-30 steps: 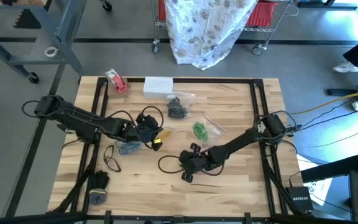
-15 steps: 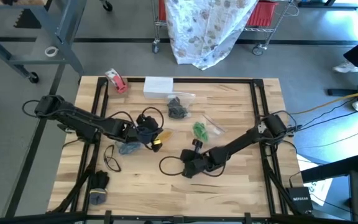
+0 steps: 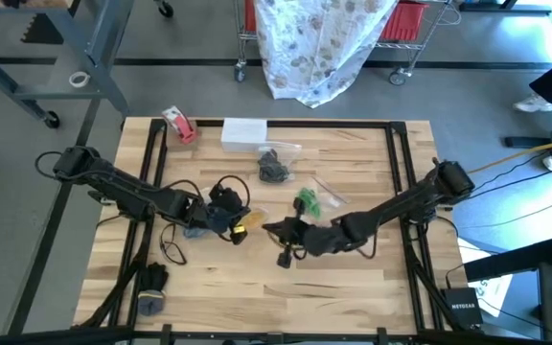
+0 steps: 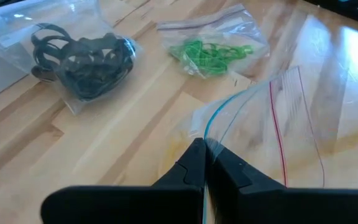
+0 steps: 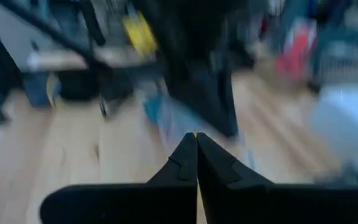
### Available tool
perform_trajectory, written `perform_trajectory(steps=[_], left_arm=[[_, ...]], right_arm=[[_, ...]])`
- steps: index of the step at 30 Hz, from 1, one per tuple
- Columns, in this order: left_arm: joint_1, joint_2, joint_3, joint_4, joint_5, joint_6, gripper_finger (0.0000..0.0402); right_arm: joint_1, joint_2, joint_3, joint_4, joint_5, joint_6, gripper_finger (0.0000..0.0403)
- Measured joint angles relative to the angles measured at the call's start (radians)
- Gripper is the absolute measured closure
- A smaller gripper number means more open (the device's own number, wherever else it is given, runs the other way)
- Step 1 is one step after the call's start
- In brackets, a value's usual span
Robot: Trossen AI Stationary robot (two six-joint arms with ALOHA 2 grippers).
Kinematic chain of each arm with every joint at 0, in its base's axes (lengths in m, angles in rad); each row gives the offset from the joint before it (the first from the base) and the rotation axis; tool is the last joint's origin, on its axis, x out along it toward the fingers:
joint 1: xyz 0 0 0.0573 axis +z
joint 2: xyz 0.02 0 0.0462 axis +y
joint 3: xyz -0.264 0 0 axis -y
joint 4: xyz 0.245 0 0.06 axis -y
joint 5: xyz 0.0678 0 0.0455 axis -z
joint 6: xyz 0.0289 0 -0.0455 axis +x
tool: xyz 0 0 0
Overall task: Sort rubber bands
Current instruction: Put the yellow rubber band into the transparent zip bag
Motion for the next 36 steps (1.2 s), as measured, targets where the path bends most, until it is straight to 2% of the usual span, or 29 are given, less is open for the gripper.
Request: perform_trajectory(steps=[3, 6, 14, 20, 24, 31, 36], left_arm=[[-0.003, 0.001, 0.000, 0.002, 0.000, -0.009, 0.0401], [-0.008, 0.001, 0.000, 0.012, 0.000, -0.001, 0.0401], [-0.017, 0.001, 0.000, 0.020, 0.000, 0.020, 0.0401], [-0.017, 0.001, 0.000, 0.019, 0.000, 0.033, 0.0401], [-0.017, 0.001, 0.000, 0.019, 0.000, 0.032, 0.0401], [-0.017, 0.001, 0.000, 0.019, 0.000, 0.038, 0.0401], [-0.017, 0.001, 0.000, 0.022, 0.000, 0.038, 0.0401]], right_arm=[[-0.016, -0.001, 0.000, 0.174, -0.022, -0.154, 0.0403], [-0.048, 0.002, 0.000, 0.266, -0.064, -0.251, 0.0403], [-0.124, 0.004, 0.000, 0.298, -0.101, -0.298, 0.0403], [-0.128, 0.004, 0.003, 0.370, -0.104, -0.388, 0.0403], [-0.127, 0.004, 0.043, 0.362, -0.108, -0.423, 0.0403], [-0.128, 0.004, 0.093, 0.251, -0.117, -0.453, 0.0403], [-0.127, 0.004, 0.093, 0.106, -0.118, -0.445, 0.0403]])
